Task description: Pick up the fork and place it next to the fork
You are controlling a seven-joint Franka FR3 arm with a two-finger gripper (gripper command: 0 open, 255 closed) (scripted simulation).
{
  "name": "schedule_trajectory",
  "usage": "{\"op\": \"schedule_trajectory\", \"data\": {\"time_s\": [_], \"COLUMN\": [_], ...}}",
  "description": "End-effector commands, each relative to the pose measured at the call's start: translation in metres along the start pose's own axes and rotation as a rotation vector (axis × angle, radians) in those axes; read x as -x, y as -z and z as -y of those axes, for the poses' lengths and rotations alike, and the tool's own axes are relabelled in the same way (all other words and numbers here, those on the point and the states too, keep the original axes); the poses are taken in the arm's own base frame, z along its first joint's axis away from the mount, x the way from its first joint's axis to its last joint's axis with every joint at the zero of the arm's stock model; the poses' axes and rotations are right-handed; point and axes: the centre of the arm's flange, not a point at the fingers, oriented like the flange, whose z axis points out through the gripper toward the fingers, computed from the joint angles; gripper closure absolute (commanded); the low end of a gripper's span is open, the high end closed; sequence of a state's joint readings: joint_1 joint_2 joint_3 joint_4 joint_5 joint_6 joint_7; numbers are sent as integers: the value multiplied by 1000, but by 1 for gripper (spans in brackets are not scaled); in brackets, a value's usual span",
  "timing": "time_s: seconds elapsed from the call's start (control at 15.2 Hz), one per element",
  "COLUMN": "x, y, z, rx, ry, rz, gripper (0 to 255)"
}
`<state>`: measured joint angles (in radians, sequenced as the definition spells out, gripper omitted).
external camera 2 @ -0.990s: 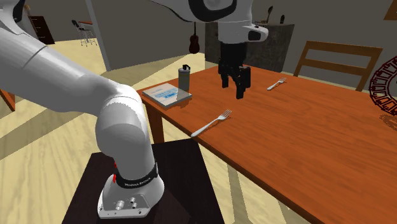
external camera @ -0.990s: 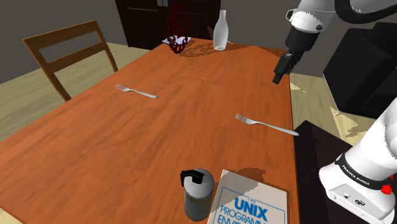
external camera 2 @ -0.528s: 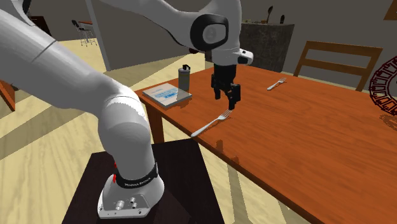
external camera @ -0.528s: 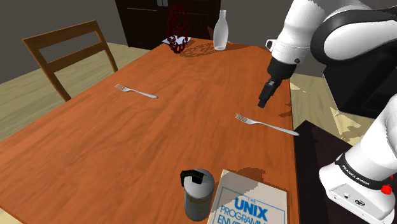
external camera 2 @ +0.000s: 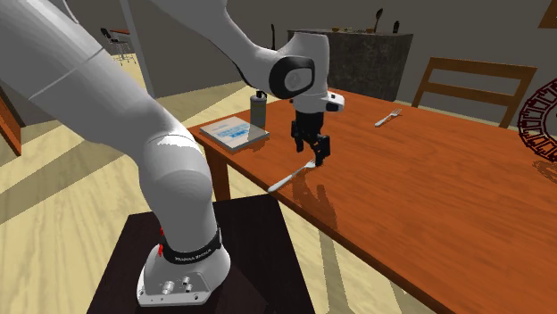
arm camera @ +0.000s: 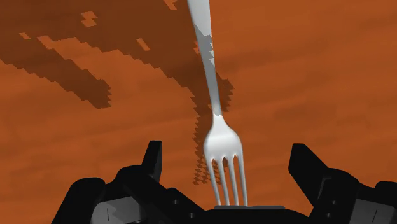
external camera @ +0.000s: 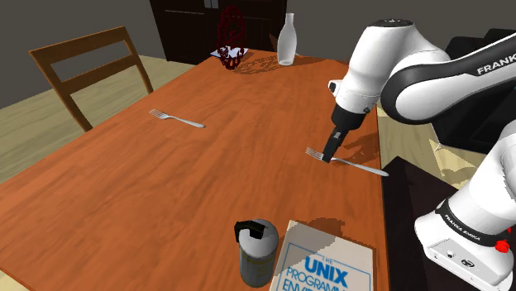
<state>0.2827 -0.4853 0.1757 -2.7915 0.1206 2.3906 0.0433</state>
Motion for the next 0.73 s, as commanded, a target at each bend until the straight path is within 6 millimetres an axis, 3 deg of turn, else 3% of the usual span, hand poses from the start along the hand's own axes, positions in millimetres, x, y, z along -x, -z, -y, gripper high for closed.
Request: {"op": "schedule_trajectory", "data": {"time_s": [0.0,0.2,0.66], "x": [1,1,1], "y": [-11,-25,-25], "z": [1,1,1], "rx": [0,0,0], "ry": [1,1,1], "rz": [-1,-1,-1], "gripper": [0,0,0]}}
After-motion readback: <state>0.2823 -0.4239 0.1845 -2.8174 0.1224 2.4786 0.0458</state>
